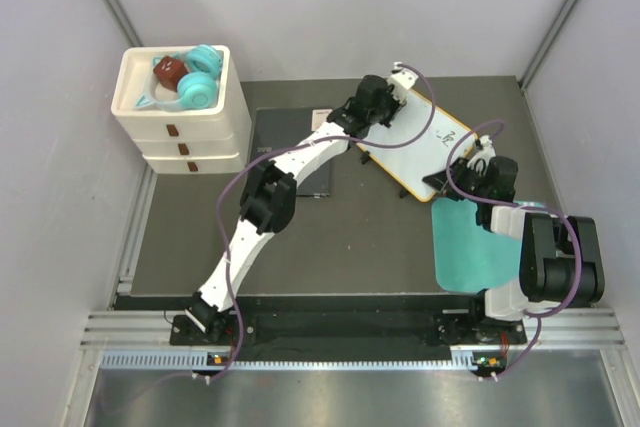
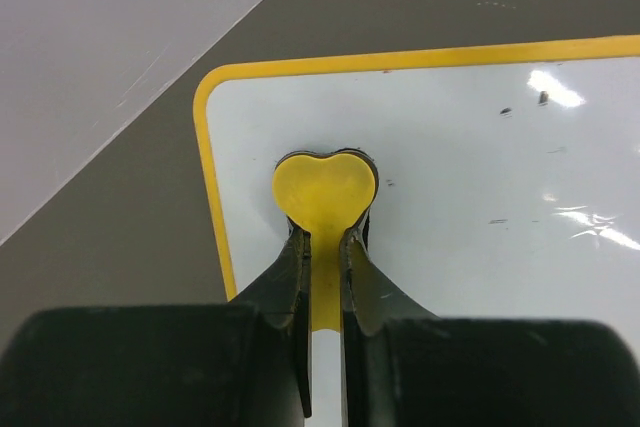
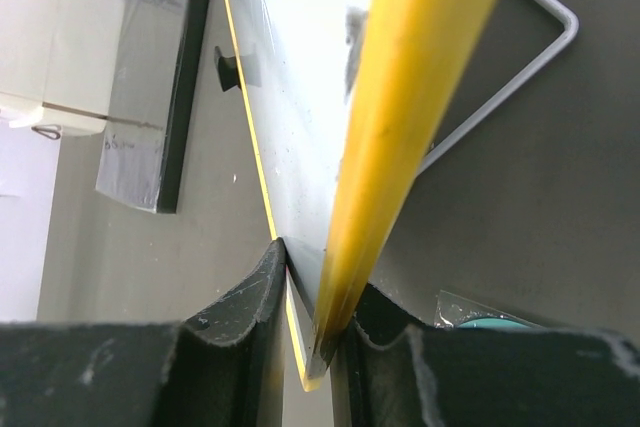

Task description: Erase the whiteboard

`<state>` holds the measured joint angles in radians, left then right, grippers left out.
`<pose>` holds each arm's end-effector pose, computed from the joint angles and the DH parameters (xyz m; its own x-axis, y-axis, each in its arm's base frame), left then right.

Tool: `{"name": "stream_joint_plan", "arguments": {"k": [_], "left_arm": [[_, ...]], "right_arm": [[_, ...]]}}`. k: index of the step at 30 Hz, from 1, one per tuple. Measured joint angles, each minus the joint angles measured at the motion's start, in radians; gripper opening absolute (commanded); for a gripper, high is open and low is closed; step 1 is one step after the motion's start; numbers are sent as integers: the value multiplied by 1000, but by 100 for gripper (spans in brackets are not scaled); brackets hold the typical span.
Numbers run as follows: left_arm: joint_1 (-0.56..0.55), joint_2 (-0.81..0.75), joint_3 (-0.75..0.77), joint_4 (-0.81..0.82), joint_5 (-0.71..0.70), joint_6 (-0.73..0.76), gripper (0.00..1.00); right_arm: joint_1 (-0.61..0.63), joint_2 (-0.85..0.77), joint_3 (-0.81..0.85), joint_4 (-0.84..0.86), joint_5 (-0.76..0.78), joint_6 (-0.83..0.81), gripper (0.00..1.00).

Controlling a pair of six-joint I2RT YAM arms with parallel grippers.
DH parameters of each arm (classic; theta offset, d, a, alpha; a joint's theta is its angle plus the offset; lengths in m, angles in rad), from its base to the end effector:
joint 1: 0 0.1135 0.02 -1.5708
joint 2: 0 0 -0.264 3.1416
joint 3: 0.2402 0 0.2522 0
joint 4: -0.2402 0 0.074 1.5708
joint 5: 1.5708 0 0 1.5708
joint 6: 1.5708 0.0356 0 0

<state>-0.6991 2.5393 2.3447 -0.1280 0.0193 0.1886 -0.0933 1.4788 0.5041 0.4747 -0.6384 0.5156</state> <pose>0.4538 -0.3824 0.2398 -0.1151 0.3417 -0.9327 0.6913 0.7019 0.1718 0.2737 -0.0043 0.1582 -0.6351 0.4571 -0.6226 -0.1525 0.7160 0.6813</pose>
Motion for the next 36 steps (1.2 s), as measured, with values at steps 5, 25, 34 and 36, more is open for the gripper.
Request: {"name": "stream_joint_plan", "arguments": {"k": [5,25,34,36], "left_arm": [[13,5,0,1,38,-3,0],[-146,-10,0,50,274,125,0],[-261,-16,0,33,169,208,0],[-259,-16,0,33,166,204,0]], "right_arm": [[0,0,0,0,-1,1,0],[3,-7,-15,-2,19,20,0],[2,-7,-26,0,28,41,0],[2,-7,-26,-1,28,42,0]]}}
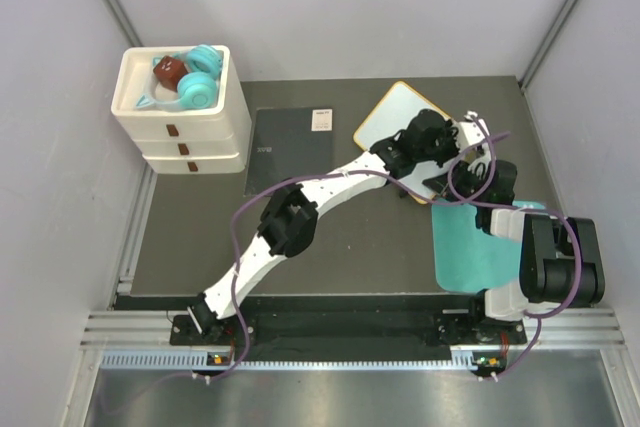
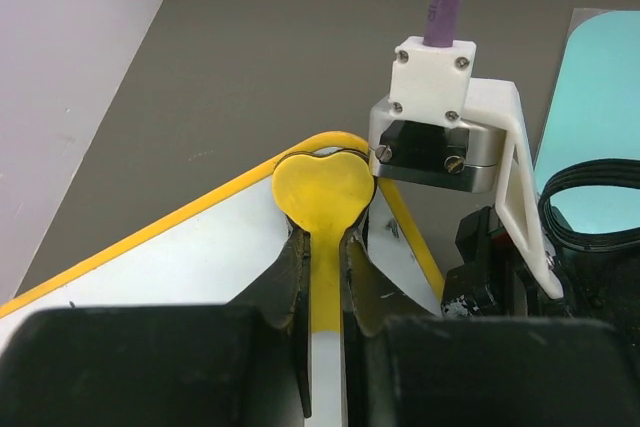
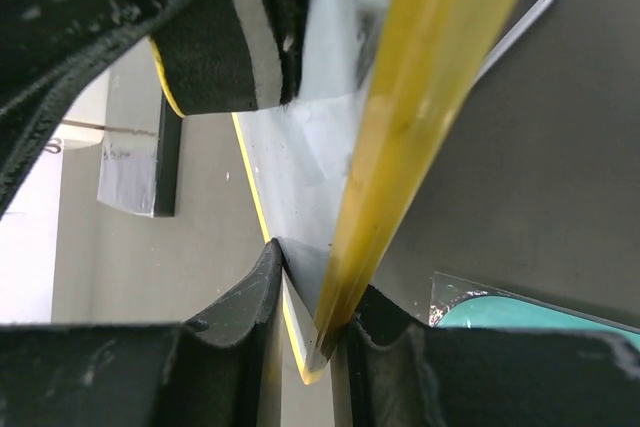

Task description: Erase the whiteboard

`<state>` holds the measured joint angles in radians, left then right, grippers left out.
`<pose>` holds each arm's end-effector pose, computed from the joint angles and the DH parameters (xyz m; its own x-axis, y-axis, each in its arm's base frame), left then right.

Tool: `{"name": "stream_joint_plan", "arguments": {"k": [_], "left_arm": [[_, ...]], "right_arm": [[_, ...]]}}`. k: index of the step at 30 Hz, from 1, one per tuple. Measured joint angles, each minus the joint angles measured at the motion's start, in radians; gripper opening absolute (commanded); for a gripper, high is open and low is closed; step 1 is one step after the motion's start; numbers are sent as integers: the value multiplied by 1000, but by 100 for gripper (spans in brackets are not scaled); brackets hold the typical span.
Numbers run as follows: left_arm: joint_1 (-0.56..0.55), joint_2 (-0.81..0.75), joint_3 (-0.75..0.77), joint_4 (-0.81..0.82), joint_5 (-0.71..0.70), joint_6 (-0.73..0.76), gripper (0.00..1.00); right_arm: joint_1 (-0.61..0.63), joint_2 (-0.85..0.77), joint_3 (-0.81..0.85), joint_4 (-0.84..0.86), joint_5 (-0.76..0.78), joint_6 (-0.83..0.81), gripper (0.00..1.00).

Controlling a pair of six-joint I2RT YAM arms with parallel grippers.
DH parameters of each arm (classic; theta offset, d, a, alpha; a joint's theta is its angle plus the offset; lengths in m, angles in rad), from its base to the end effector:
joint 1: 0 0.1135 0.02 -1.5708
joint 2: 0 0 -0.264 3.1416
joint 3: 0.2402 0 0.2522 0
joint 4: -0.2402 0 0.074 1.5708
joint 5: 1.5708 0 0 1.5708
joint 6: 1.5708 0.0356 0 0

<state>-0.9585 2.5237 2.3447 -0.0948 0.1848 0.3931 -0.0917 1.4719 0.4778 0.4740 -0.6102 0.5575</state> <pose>0.3348 -0.4881 0.2524 0.2035 0.3653 -0.9084 0.8965 0.3034 0.3229 0.2681 -0.0042 0.1523 -0.6422 0.4945 -0.5857 -0.0947 0.7071 0.7008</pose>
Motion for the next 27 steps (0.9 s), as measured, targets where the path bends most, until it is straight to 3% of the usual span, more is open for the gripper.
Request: {"name": "stream_joint_plan", "arguments": {"k": [9,19,27], "left_arm": [[50,0,-6,1,7,-79,0],[196,-59,-160,27,23,-134,0],[164,-69,-174,31,-75,-133,0]], "right_arm": [[0,0,0,0,0,-1,0],[0,0,1,5,-6,0,0],[0,0,3,0,-5,-1,0]]}}
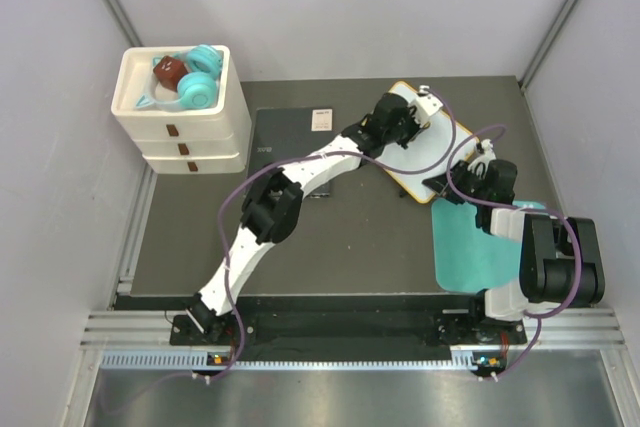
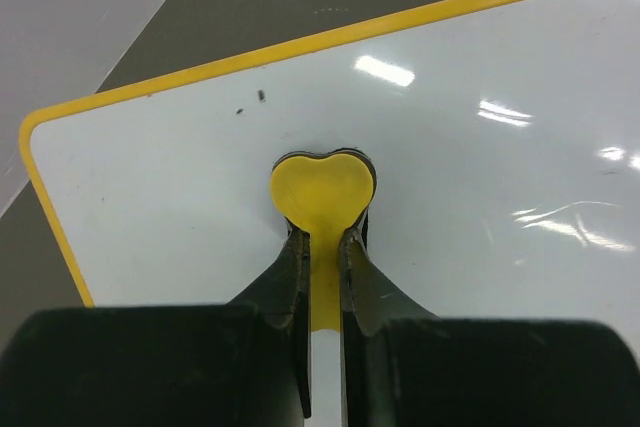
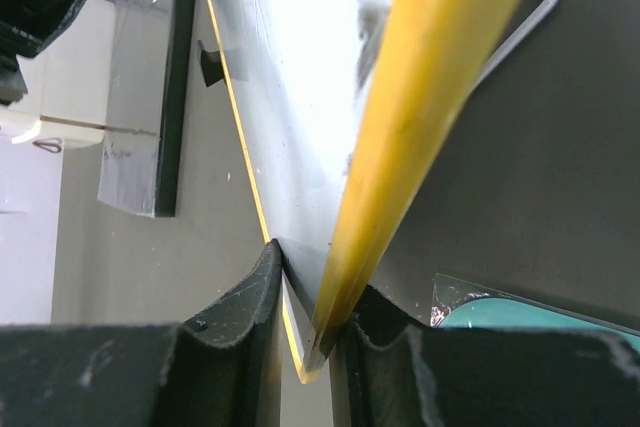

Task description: Erase the whiteboard

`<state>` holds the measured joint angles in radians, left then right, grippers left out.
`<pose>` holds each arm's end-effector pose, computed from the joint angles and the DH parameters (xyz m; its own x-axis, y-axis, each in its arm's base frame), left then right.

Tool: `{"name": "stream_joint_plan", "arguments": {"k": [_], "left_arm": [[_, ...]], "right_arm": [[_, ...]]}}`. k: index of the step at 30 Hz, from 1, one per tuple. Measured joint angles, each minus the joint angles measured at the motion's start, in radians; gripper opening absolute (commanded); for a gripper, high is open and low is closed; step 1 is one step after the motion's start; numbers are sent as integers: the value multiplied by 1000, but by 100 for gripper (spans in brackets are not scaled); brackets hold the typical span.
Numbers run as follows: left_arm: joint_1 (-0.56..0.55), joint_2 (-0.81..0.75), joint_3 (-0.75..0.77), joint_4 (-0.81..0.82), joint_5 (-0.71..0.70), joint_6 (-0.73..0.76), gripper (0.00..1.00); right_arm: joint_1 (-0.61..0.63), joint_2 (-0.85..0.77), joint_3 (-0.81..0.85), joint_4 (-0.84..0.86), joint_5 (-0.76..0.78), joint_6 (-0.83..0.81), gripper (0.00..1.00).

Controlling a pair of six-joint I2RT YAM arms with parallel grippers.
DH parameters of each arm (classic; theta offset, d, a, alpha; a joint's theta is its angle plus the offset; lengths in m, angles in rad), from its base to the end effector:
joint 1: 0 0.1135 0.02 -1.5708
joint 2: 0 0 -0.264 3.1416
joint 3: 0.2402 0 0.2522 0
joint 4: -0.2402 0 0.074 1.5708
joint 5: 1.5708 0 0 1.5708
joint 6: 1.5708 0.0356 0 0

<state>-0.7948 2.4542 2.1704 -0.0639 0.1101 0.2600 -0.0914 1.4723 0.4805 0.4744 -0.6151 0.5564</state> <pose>0.4026 -0.4159 0.2328 -0.0297 0.3950 -0.9182 0.8168 0.5390 0.2055 0.2686 -0.0040 0.1530 -0.6426 0.4921 -0.5873 -0.1006 0.7057 0.7014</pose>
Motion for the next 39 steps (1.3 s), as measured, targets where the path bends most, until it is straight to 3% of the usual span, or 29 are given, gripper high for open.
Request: {"name": "stream_joint_plan", "arguments": {"k": [10,17,32,39], "left_arm": [[-58,-40,-59,6,-91,4,0],[2,62,150,-77,-34,-54,0],[113,132,245,-42,63,-183,0],[111,142,257,-29,103,-176,0]], "right_arm": [[0,14,29,-34,-2,-13,0],[0,22,42,-37,-14,-15,0],[4,22,44,-28,-22,-32,0],[5,22,44,-28,-22,-33,0]]}}
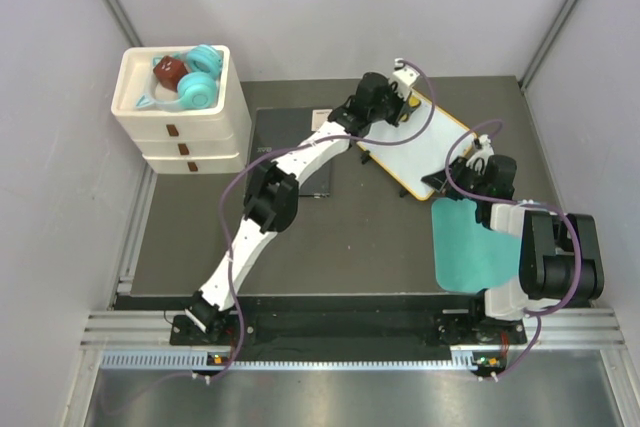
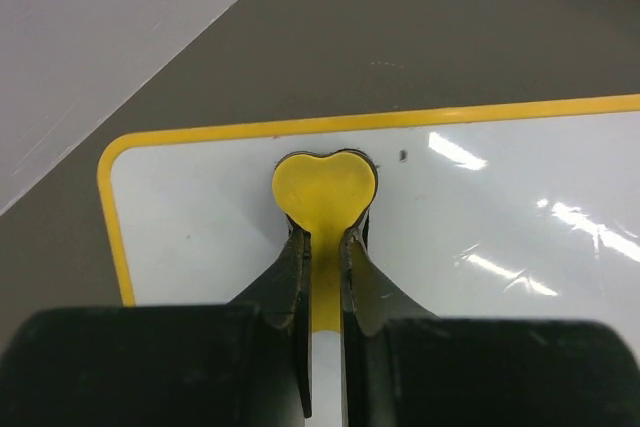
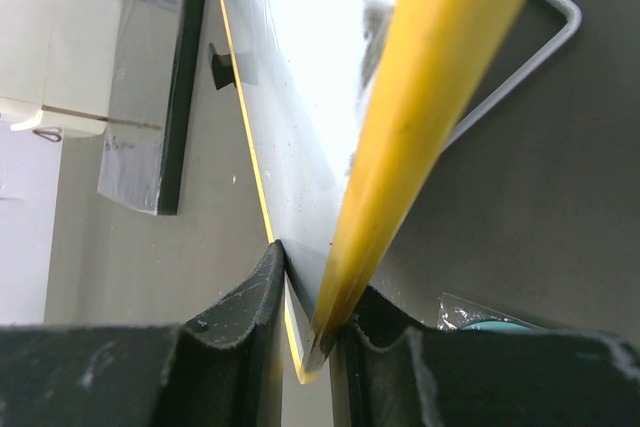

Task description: Erase the whiteboard

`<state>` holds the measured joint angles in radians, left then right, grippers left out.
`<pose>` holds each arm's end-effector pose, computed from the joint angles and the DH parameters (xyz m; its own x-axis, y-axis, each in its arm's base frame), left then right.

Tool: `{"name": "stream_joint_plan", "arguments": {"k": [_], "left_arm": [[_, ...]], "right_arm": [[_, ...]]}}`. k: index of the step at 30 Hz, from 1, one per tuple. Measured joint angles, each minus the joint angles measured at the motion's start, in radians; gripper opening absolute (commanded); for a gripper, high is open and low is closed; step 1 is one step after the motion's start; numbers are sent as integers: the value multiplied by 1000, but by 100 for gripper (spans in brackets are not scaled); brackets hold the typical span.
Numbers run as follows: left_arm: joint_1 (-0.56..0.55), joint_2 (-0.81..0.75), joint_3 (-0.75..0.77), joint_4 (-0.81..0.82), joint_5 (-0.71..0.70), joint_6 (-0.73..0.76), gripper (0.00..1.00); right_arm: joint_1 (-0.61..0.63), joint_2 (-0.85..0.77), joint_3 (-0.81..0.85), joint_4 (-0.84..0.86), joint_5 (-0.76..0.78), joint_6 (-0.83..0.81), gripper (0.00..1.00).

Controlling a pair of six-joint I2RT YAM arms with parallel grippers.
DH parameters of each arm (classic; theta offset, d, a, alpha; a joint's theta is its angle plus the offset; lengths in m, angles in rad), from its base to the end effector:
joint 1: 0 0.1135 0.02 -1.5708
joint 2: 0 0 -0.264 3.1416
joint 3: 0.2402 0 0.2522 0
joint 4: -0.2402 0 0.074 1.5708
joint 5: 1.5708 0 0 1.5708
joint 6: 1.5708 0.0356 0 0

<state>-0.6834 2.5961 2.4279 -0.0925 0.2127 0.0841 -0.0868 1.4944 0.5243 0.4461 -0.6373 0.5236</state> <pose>0.4623 -0.3862 0.2406 -0.1340 0.2150 -0.9674 0.7894 0.6133 0.0269 0.2774 -0.0029 0.1572 -0.6535 0.4602 -0.6010 -0.1349 0.7104 0.6907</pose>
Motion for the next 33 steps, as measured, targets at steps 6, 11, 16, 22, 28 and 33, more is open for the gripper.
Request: {"name": "stream_joint_plan", "arguments": {"k": [6,11,16,22,28,33], "left_arm": [[-55,6,29,0,-2,74,0],[-117,6,41,0,-38,167,0],[-132,2,32,6,-84,192,0],[-96,-101,-176,51,-99,156,0],[-45,-219,-415,65,-108,138,0],[-43,-240,-450,61,-118,126,0]], "right_arm": [[0,0,0,-1,1,0,0],[0,0,0,-7,8,5,0],[0,1,2,-13,10,8,0],[0,1,24,-45,7,-6,0],[2,3,47,-74,6,-19,0],[5,6,74,-111,9,-38,0]]}}
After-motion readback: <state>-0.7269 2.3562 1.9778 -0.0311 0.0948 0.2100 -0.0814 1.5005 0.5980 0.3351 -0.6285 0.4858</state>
